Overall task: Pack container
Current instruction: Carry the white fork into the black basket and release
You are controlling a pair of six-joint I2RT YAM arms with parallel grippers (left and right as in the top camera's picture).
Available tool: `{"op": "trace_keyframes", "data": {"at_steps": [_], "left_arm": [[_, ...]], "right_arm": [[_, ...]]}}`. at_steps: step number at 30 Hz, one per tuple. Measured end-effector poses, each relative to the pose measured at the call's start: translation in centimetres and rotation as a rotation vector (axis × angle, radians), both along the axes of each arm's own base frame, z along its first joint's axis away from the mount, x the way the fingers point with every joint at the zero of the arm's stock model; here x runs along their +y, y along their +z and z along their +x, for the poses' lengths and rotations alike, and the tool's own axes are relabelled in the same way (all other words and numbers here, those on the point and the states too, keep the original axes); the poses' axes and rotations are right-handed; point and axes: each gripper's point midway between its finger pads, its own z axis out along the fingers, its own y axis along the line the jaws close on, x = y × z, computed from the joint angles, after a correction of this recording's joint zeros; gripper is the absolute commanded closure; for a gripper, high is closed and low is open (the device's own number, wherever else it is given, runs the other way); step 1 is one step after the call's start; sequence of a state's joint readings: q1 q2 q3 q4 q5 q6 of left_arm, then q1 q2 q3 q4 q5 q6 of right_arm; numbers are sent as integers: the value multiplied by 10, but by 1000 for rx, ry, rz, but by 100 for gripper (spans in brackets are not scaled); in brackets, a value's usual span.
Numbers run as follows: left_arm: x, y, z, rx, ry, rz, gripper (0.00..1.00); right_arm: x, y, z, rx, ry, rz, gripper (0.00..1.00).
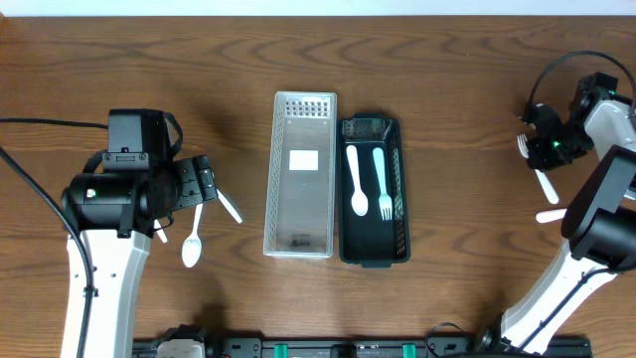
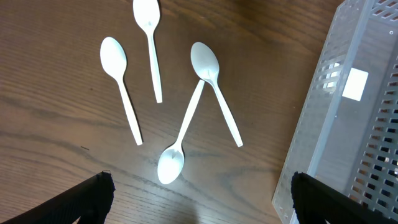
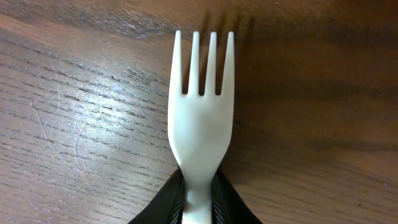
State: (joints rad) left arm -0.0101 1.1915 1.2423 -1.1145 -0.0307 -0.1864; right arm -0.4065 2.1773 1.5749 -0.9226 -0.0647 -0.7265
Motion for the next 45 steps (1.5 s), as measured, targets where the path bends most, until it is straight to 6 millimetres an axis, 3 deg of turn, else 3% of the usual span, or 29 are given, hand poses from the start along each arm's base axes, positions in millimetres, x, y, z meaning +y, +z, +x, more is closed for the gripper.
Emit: {"op": "trace_keyframes", "data": {"at_steps": [7, 11, 17, 21, 27, 30, 31, 38, 40, 45], "left_arm": [[0, 0, 0, 0, 0, 0, 7], [0, 0, 0, 0, 0, 0, 7], [0, 0, 0, 0, 0, 0, 7], [0, 0, 0, 0, 0, 0, 7], [0, 0, 0, 0, 0, 0, 7], [0, 0, 0, 0, 0, 0, 7], [0, 0, 0, 0, 0, 0, 7], [0, 0, 0, 0, 0, 0, 7], [0, 0, 0, 0, 0, 0, 7], [0, 0, 0, 0, 0, 0, 7]], "right_arm": [[1, 0, 2, -6, -29, 7, 99], [6, 1, 7, -19, -73, 9, 99], [37, 17, 22, -52, -109, 19, 99], [70, 73, 39, -177, -132, 15, 99], [149, 193, 38, -419, -170, 52, 99], [191, 218, 19, -430, -218, 110, 99], [216, 221, 7, -403, -251, 145, 99], [300, 200, -30, -266, -335, 215, 99], [322, 186, -43, -222, -331, 207, 99], [351, 137, -72, -103, -341, 141, 99]]}}
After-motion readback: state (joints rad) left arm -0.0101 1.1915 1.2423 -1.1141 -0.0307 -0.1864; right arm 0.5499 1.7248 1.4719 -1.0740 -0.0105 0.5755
